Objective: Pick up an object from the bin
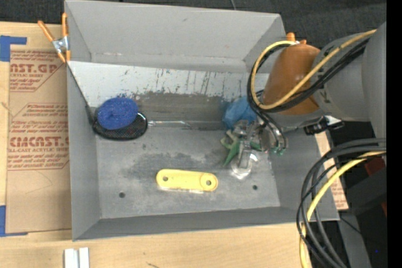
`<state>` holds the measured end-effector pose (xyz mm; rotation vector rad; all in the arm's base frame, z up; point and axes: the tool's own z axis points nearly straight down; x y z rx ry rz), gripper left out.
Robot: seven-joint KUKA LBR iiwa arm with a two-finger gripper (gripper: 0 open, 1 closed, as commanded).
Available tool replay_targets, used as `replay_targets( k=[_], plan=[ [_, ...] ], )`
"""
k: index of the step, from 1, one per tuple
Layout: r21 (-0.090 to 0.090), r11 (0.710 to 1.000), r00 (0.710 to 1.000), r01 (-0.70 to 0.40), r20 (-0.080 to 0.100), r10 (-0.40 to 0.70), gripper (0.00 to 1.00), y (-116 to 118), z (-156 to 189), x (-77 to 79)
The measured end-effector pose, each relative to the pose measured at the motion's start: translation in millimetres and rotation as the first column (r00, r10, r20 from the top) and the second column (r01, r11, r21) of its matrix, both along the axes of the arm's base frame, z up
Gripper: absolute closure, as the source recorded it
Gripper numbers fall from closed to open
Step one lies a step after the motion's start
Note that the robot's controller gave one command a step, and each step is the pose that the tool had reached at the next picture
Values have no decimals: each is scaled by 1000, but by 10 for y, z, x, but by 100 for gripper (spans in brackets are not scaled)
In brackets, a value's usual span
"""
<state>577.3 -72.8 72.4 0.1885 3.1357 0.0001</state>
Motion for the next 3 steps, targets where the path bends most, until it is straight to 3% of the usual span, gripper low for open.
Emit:
replay_targets(
  k=[2,3],
  plan=[
    [0,1000,1000,-4,5,4,100,-61,177,-90],
    [1,1000,1000,-4,-2,4,100,-12,363,-2]
  ],
)
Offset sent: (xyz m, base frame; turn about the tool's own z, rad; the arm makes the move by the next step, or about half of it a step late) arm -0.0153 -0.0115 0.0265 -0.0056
